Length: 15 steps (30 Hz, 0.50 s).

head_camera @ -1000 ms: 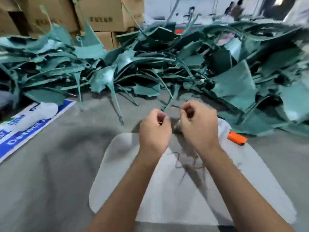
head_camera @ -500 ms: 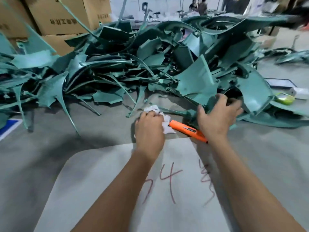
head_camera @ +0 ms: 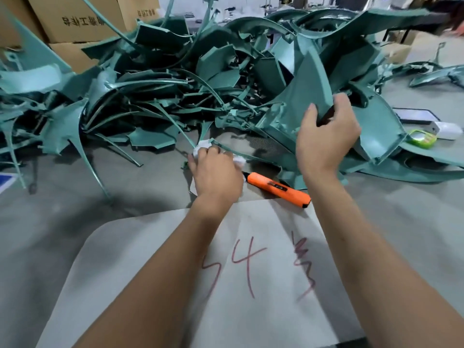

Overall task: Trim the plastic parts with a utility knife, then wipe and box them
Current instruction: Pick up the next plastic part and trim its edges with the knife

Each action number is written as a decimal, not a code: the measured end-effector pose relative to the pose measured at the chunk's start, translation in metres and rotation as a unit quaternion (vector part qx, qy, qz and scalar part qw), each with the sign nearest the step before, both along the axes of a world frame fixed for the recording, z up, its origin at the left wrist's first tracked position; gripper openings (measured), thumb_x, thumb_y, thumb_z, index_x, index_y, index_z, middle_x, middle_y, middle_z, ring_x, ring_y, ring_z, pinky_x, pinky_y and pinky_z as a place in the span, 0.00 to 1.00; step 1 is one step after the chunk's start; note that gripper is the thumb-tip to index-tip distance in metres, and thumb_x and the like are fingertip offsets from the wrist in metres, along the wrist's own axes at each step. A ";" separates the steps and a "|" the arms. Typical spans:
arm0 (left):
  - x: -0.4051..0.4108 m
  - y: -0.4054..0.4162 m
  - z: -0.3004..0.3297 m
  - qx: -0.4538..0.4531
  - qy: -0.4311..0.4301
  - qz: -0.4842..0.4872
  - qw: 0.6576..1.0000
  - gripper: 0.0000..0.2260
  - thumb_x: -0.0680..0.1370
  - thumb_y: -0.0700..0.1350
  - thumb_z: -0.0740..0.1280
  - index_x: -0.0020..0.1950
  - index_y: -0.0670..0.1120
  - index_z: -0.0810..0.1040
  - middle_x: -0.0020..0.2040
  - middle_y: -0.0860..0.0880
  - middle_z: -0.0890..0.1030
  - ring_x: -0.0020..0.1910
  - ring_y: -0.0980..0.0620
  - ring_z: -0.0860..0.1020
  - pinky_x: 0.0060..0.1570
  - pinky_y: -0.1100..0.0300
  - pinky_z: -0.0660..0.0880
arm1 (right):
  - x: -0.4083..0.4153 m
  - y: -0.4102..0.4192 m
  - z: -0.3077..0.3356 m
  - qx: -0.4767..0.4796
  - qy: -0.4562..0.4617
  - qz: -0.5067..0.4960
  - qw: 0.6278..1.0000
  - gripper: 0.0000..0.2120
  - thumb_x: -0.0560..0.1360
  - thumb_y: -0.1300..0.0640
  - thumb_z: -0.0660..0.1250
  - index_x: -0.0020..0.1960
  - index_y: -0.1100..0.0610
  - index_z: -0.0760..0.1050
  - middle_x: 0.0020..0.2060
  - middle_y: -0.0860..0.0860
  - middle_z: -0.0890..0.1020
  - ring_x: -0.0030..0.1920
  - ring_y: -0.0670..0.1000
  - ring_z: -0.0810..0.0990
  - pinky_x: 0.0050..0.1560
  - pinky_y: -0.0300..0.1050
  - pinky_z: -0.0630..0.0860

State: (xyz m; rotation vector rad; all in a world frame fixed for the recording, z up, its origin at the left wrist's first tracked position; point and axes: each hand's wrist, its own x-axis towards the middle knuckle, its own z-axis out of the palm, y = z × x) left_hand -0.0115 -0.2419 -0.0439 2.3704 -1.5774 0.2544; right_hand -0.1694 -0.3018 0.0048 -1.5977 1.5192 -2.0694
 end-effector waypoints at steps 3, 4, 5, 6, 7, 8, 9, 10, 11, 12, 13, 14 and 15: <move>-0.007 0.022 0.007 -0.137 0.086 -0.078 0.984 0.13 0.82 0.49 0.62 0.59 0.50 0.84 0.61 0.48 0.81 0.65 0.46 0.73 0.72 0.49 0.64 | 0.008 0.032 -0.007 -0.133 0.025 -0.006 0.991 0.09 0.76 0.66 0.69 0.40 0.64 0.70 0.37 0.56 0.71 0.38 0.50 0.64 0.38 0.35 0.62; -0.008 0.031 0.010 -0.205 0.141 -0.101 0.963 0.10 0.81 0.47 0.64 0.54 0.48 0.85 0.57 0.50 0.82 0.61 0.50 0.76 0.68 0.54 0.68 | 0.010 0.041 -0.009 -0.163 0.031 0.017 0.986 0.10 0.76 0.68 0.69 0.39 0.63 0.70 0.37 0.57 0.70 0.38 0.49 0.63 0.39 0.33 0.61; -0.009 0.040 0.015 -0.266 0.202 -0.104 0.937 0.09 0.81 0.46 0.65 0.49 0.48 0.84 0.52 0.52 0.83 0.55 0.54 0.78 0.62 0.58 0.71 | 0.012 0.050 -0.010 -0.189 0.042 0.038 0.980 0.11 0.76 0.70 0.69 0.38 0.64 0.70 0.37 0.58 0.70 0.39 0.48 0.63 0.40 0.32 0.60; -0.009 0.047 0.020 -0.315 0.288 -0.101 0.899 0.09 0.81 0.46 0.65 0.45 0.47 0.84 0.49 0.52 0.84 0.50 0.56 0.79 0.56 0.60 0.74 | 0.015 0.058 -0.012 -0.212 0.061 0.056 0.974 0.11 0.74 0.72 0.69 0.37 0.64 0.70 0.37 0.58 0.70 0.40 0.49 0.64 0.42 0.32 0.60; -0.007 0.053 0.026 -0.342 0.421 -0.107 0.833 0.11 0.82 0.48 0.64 0.45 0.47 0.84 0.47 0.51 0.84 0.47 0.56 0.81 0.51 0.59 0.77 | 0.018 0.066 -0.014 -0.230 0.085 0.075 0.967 0.10 0.72 0.74 0.69 0.37 0.64 0.70 0.38 0.59 0.71 0.41 0.49 0.64 0.42 0.33 0.61; -0.004 0.059 0.034 -0.345 0.579 -0.130 0.727 0.14 0.84 0.50 0.63 0.46 0.46 0.84 0.46 0.48 0.85 0.45 0.53 0.83 0.47 0.56 0.79 | 0.022 0.074 -0.016 -0.242 0.111 0.099 0.959 0.10 0.69 0.76 0.68 0.37 0.65 0.71 0.38 0.59 0.71 0.41 0.51 0.65 0.42 0.34 0.61; 0.002 0.064 0.041 -0.322 0.718 -0.158 0.597 0.17 0.85 0.53 0.61 0.49 0.46 0.85 0.48 0.46 0.86 0.46 0.49 0.84 0.45 0.53 0.81 | 0.028 0.080 -0.019 -0.248 0.137 0.125 0.951 0.10 0.68 0.77 0.67 0.36 0.65 0.71 0.38 0.59 0.71 0.40 0.53 0.66 0.39 0.38 0.62; 0.013 0.069 0.043 -0.287 0.804 -0.178 0.490 0.21 0.84 0.59 0.59 0.53 0.46 0.86 0.54 0.44 0.86 0.50 0.46 0.85 0.46 0.50 0.82 | 0.035 0.086 -0.023 -0.246 0.164 0.151 0.943 0.11 0.68 0.77 0.66 0.35 0.64 0.70 0.38 0.59 0.71 0.38 0.54 0.66 0.36 0.42 0.62; 0.027 0.074 0.042 -0.254 0.848 -0.198 0.420 0.28 0.81 0.67 0.58 0.59 0.47 0.86 0.61 0.43 0.84 0.57 0.43 0.84 0.52 0.46 0.81 | 0.042 0.090 -0.026 -0.238 0.190 0.175 0.936 0.13 0.69 0.78 0.66 0.35 0.63 0.69 0.38 0.58 0.70 0.37 0.55 0.65 0.33 0.48 0.63; 0.041 0.080 0.039 -0.222 0.870 -0.224 0.378 0.36 0.77 0.74 0.57 0.65 0.47 0.84 0.67 0.42 0.81 0.64 0.40 0.81 0.61 0.41 0.78 | 0.048 0.094 -0.030 -0.228 0.214 0.190 0.931 0.14 0.70 0.78 0.66 0.35 0.62 0.68 0.37 0.58 0.69 0.35 0.56 0.65 0.31 0.52 0.63; 0.054 0.088 0.035 -0.192 0.879 -0.257 0.353 0.42 0.74 0.77 0.57 0.71 0.45 0.79 0.72 0.41 0.76 0.70 0.37 0.76 0.69 0.36 0.71 | 0.054 0.095 -0.033 -0.219 0.238 0.199 0.925 0.15 0.71 0.78 0.66 0.35 0.62 0.67 0.37 0.58 0.69 0.34 0.57 0.64 0.29 0.55 0.63; 0.065 0.096 0.029 -0.167 0.877 -0.283 0.350 0.44 0.73 0.75 0.60 0.76 0.43 0.73 0.76 0.39 0.72 0.74 0.34 0.70 0.73 0.33 0.64 | 0.057 0.095 -0.036 -0.210 0.258 0.210 0.919 0.15 0.71 0.79 0.66 0.36 0.62 0.68 0.38 0.58 0.69 0.34 0.57 0.65 0.28 0.56 0.64; 0.074 0.101 0.023 -0.150 0.860 -0.302 0.382 0.42 0.76 0.69 0.66 0.79 0.41 0.67 0.78 0.37 0.68 0.76 0.32 0.67 0.73 0.29 0.60 | 0.058 0.094 -0.039 -0.198 0.277 0.230 0.912 0.13 0.70 0.79 0.66 0.38 0.63 0.71 0.39 0.58 0.70 0.35 0.58 0.66 0.29 0.56 0.66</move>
